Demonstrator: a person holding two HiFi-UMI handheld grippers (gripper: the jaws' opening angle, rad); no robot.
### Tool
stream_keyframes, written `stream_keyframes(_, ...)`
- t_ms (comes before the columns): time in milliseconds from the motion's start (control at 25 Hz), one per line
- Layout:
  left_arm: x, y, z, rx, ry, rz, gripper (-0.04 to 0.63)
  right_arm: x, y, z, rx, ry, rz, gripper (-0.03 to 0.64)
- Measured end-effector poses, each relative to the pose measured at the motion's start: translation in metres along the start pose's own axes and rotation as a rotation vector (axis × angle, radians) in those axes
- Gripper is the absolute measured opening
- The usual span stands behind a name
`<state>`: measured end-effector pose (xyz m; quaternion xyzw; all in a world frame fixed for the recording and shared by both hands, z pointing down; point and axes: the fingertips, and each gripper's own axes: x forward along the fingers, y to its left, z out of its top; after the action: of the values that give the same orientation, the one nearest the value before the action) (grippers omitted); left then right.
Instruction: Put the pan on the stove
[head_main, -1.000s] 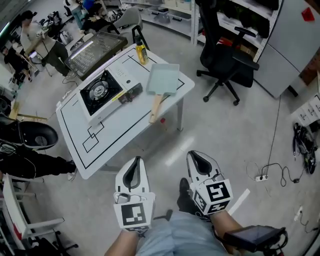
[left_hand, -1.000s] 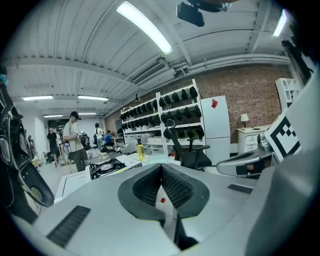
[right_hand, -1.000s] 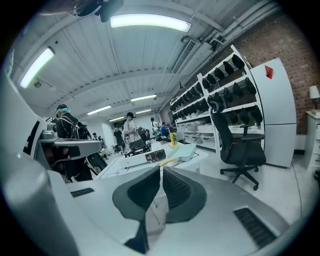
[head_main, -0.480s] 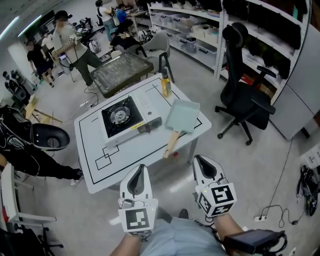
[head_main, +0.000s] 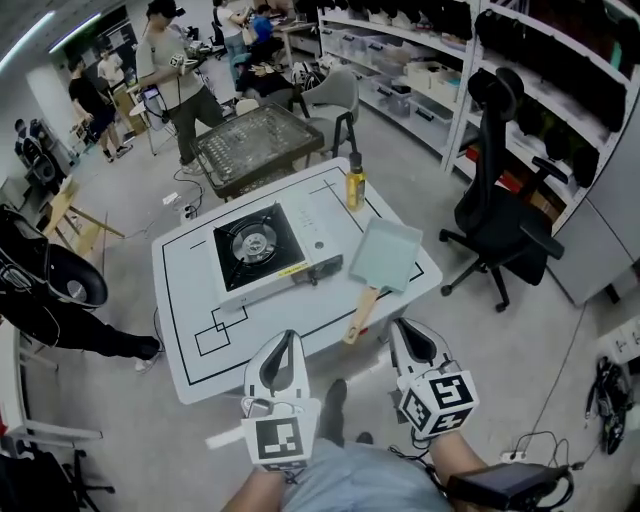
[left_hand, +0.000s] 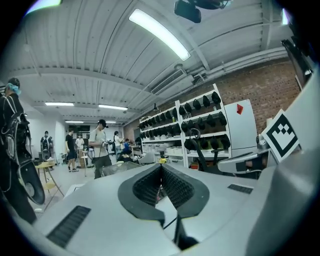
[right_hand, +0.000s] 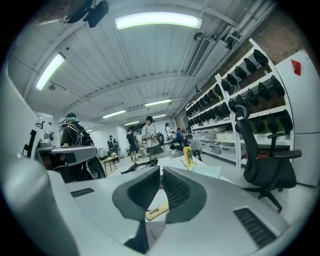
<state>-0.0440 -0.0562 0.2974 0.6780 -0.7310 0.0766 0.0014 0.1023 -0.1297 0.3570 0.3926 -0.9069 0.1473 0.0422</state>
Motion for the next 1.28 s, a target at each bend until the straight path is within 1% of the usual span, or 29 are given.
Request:
stream_keyframes(80, 0.020, 0.008, -0.006, -0.019, 0.009, -0.009, 0.018, 0.020, -0.006, -0.007, 0.065, 0.022, 0.011, 0.051)
stream_keyframes(200, 0.051, 0.012, -0.020, -0.026, 0.045, -0.039, 0.018, 0.046, -0.022, -0.025, 0.164, 0.079, 0.001, 0.051)
stream_keyframes(360, 0.088, 0.011, -0.045, -0.033, 0.109, -0.081, 0.018, 0.073, -0.042, -0.056, 0.258, 0.143, -0.016, 0.051)
stream_keyframes(560, 0.132, 0.014, -0.087, -0.070, 0.206, -0.110, 0.018, 0.103, -0.056, -0.103, 0.435, 0.198, 0.009, 0.052)
stream_keyframes(680, 0.156, 0.017, -0.111, -0.070, 0.259, -0.129, 0.018, 0.118, -0.060, -0.123, 0.501, 0.210, 0.029, 0.052)
stream_keyframes(800, 0.176, 0.018, -0.130, -0.072, 0.310, -0.150, 0.018, 0.126, -0.062, -0.134, 0.568, 0.213, 0.055, 0.052)
stream_keyframes(920, 0.194, 0.016, -0.135, -0.065, 0.316, -0.163, 0.018, 0.134, -0.064, -0.131, 0.590, 0.208, 0.101, 0.054)
stream_keyframes(960, 0.198, 0.014, -0.136, -0.064, 0.316, -0.168, 0.018, 0.137, -0.065, -0.129, 0.599, 0.211, 0.119, 0.066)
stream_keyframes(1040, 0.206, 0.010, -0.138, -0.067, 0.325, -0.180, 0.018, 0.142, -0.065, -0.127, 0.637, 0.223, 0.146, 0.190)
stream_keyframes(1120, 0.214, 0.008, -0.141, -0.069, 0.337, -0.190, 0.018, 0.147, -0.066, -0.128, 0.687, 0.229, 0.164, 0.210)
stream_keyframes(1280, 0.231, 0.008, -0.146, -0.072, 0.353, -0.206, 0.018, 0.160, -0.072, -0.134, 0.766, 0.251, 0.167, 0.219)
